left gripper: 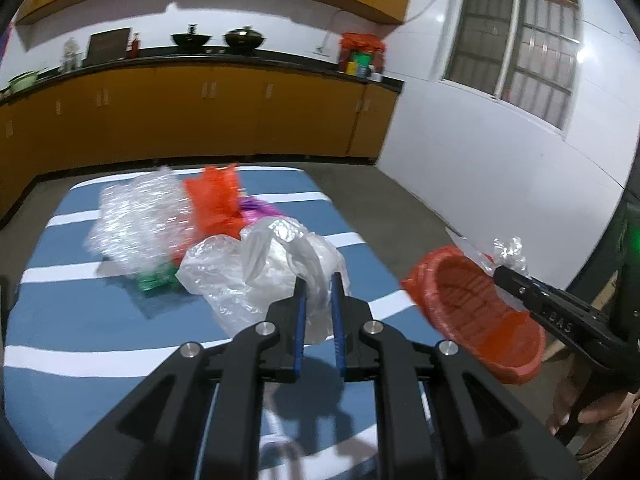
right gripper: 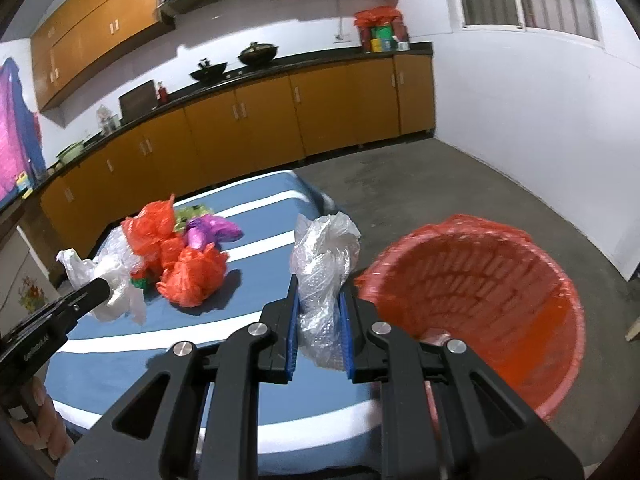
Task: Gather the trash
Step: 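Carry both clear bags over the basket and open both grippers to drop them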
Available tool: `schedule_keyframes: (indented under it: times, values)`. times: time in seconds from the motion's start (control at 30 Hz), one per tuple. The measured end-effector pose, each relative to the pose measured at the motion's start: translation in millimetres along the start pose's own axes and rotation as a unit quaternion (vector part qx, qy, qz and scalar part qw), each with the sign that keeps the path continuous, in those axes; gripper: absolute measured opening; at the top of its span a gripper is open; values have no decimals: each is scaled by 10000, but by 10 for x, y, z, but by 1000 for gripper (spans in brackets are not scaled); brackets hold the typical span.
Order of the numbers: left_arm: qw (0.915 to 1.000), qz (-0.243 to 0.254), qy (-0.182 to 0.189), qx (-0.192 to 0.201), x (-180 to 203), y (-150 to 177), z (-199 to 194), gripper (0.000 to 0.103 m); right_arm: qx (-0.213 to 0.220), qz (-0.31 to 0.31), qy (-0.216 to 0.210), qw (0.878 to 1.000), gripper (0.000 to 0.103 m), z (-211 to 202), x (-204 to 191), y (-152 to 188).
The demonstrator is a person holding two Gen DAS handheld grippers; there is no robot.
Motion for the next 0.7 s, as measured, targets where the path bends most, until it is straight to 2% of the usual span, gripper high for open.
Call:
schedule_keyframes:
  times: [0.37,0.7]
  values:
    - [9963,447,666,-302,754,208,222,13,70,386,469,9981,18,-232,589,163]
    - [9861,768,1280,-730,1479,414,586,13,89,828,864,9928,18,-364,1134,286]
Point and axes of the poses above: each gripper's, at about its wrist camera, not at the fingertips, and z roughly the way its jaws point, x to its right, y to its underside, the point moved 5 cm from there along z, roughly the way its jaws point, and after that the axes turned 15 degrees about -z, right-handed, at the moved point
